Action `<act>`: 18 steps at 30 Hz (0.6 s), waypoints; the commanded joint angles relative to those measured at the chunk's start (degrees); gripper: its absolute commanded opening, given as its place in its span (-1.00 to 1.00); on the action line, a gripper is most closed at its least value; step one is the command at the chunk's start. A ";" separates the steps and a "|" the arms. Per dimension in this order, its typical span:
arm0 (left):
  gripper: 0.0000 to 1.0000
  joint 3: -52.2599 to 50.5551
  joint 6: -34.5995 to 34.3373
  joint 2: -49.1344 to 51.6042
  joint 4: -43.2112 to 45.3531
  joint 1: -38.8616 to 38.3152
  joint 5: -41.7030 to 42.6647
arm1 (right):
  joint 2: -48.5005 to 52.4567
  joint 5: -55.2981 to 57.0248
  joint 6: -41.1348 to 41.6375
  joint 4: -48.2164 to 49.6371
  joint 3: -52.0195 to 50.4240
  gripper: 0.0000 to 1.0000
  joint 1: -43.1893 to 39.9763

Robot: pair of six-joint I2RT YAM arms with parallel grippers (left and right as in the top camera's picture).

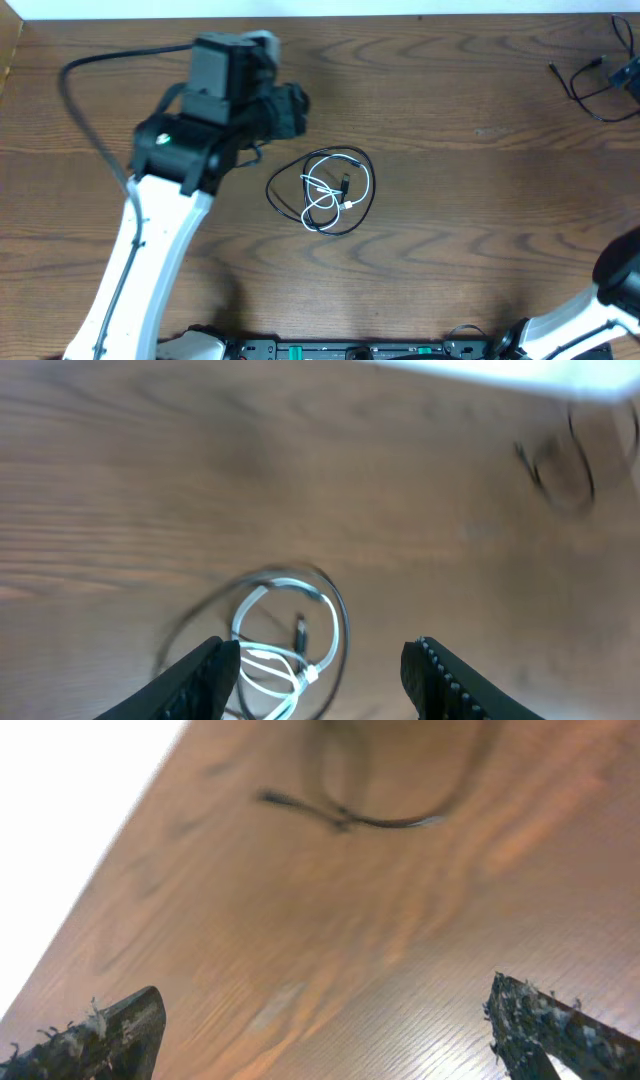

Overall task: Untangle cables
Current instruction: 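Lower the left gripper onto the remaining white and black cable loop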

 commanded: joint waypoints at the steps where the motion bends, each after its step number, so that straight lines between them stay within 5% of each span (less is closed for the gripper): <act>1: 0.15 0.28 7.78 5.42 -2.08 -2.32 7.67 | -3.72 -9.20 -8.44 -2.08 0.94 0.99 2.45; 9: 0.14 0.28 21.44 16.96 -17.20 -5.18 13.35 | -3.43 -9.18 -9.90 -5.44 0.76 0.98 5.86; 18: 0.09 0.13 34.47 22.51 -16.48 -6.14 12.83 | -3.28 -9.16 -9.97 -8.31 0.74 0.99 8.28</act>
